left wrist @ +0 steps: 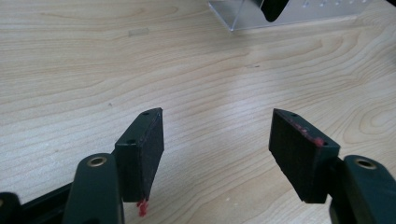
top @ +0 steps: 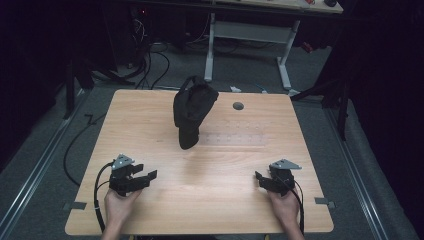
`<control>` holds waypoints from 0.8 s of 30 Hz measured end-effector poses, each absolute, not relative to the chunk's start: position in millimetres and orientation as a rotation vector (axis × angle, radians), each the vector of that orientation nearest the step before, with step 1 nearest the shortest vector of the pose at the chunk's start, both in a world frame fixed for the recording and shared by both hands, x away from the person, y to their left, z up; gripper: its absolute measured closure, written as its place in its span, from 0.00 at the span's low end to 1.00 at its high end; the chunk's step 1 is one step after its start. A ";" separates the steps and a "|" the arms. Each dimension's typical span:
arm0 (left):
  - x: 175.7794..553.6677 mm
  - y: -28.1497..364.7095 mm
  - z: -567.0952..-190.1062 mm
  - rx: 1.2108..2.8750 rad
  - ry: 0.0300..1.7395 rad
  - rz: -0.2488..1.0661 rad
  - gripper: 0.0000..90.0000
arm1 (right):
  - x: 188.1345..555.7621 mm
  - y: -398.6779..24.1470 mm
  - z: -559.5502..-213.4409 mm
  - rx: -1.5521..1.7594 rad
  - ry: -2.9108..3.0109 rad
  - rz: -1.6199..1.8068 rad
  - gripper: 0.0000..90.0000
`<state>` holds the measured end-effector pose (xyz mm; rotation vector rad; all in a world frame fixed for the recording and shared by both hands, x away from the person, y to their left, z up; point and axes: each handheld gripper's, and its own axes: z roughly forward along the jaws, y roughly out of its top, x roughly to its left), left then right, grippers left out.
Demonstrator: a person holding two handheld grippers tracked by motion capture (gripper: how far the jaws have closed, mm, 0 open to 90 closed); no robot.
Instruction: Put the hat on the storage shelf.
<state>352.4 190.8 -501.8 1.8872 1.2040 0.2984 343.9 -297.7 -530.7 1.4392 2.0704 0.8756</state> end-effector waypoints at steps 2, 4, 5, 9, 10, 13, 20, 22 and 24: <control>352.5 190.5 -504.3 1.891 1.206 0.300 0.40 | 343.9 -297.7 -530.7 1.439 2.070 0.876 0.40; 352.6 190.1 -506.8 1.898 1.211 0.304 0.39 | 343.9 -297.7 -530.7 1.439 2.070 0.876 0.40; 352.8 189.9 -508.2 1.896 1.213 0.301 0.39 | 343.9 -297.7 -530.7 1.439 2.070 0.876 0.40; 353.7 189.1 -512.4 1.892 1.224 0.293 0.39 | 343.9 -297.7 -530.7 1.439 2.070 0.876 0.40; 353.9 188.6 -513.5 1.899 1.222 0.298 0.39 | 343.9 -297.7 -530.7 1.439 2.070 0.876 0.40; 354.2 186.2 -516.1 1.918 1.221 0.314 0.39 | 343.8 -297.7 -530.7 1.440 2.070 0.876 0.40; 355.6 180.6 -526.0 1.962 1.233 0.370 0.38 | 343.8 -297.7 -530.7 1.439 2.070 0.875 0.40; 356.0 179.3 -529.0 1.977 1.237 0.386 0.38 | 343.8 -297.6 -530.7 1.440 2.070 0.875 0.40; 356.8 178.6 -532.0 1.996 1.228 0.413 0.37 | 343.8 -297.7 -530.7 1.438 2.070 0.875 0.40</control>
